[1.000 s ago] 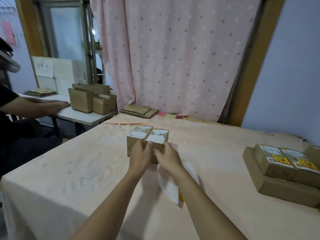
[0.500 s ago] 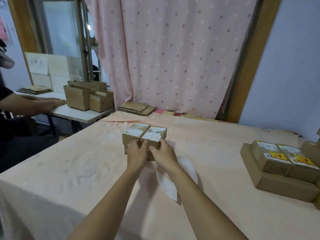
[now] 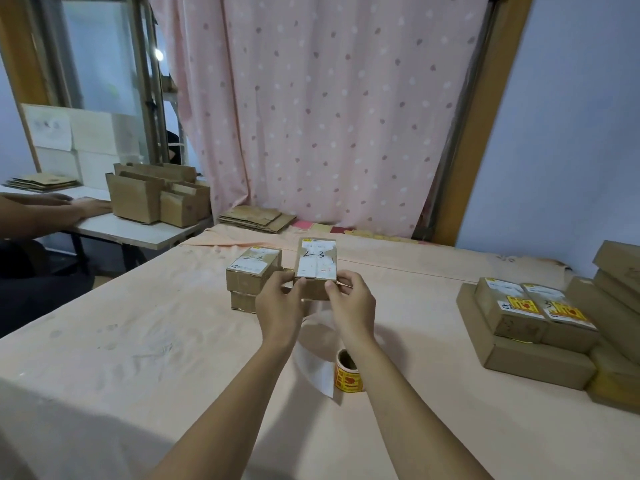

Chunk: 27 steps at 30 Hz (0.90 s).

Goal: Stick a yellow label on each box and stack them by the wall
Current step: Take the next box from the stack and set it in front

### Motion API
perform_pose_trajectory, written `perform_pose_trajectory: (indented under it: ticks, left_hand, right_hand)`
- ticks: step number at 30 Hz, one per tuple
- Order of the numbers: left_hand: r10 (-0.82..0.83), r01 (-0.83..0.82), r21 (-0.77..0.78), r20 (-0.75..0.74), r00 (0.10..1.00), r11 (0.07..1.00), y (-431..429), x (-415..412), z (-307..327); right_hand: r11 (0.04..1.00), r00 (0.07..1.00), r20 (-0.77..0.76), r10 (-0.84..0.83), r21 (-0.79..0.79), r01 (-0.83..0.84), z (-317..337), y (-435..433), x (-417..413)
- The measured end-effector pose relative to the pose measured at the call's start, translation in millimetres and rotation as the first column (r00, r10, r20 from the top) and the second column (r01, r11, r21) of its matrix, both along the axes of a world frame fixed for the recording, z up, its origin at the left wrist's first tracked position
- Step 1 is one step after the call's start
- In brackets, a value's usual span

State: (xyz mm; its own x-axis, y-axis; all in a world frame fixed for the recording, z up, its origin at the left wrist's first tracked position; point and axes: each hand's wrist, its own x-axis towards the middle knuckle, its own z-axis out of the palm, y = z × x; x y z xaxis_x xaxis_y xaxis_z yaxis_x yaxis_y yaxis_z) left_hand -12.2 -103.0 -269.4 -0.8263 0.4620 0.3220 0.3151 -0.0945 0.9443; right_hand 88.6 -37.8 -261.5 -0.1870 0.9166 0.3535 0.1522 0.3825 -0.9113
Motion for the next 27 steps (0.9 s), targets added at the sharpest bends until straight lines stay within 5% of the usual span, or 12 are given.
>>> perform_pose_trajectory:
  ticks: [12,27]
  left_hand:
    - [-0.242,0.244,0.065,-0.038,0.969,0.968,8.9,121.2,-8.2]
    - [-0.393,0.375,-0.15,-0.116,0.912,0.915,10.4,207.4,-67.4]
  right_hand:
    - [0.992,0.98,-0.168,-0.111,-0.078,0.099,-9.5,5.2,141.6]
    - [0.944,0.953,-0.131,-0.273,-0.227,0.239,-66.5,-15.1,233.1]
